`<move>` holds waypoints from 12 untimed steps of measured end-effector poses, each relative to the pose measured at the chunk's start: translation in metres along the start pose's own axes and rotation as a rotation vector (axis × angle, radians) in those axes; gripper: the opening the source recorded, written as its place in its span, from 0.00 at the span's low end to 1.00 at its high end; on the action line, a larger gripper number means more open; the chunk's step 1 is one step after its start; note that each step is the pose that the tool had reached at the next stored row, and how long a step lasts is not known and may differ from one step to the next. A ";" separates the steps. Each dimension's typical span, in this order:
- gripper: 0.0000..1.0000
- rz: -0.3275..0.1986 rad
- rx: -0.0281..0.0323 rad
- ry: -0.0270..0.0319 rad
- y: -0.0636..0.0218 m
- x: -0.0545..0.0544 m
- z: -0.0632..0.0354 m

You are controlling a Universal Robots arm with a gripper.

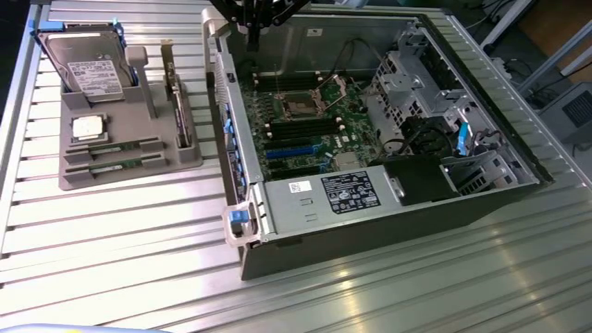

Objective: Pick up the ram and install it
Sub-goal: 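Reach for the ram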

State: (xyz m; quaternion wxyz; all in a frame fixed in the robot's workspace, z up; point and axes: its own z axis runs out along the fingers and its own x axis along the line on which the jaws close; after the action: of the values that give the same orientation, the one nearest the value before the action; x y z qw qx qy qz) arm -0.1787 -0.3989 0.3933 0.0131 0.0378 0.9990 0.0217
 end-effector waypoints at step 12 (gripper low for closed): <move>0.10 0.000 0.0000 0.0000 -0.0007 0.010 -0.0003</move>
State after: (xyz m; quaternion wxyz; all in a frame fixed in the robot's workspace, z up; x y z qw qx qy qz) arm -0.1883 -0.3989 0.3933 0.0131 0.0379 0.9990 0.0217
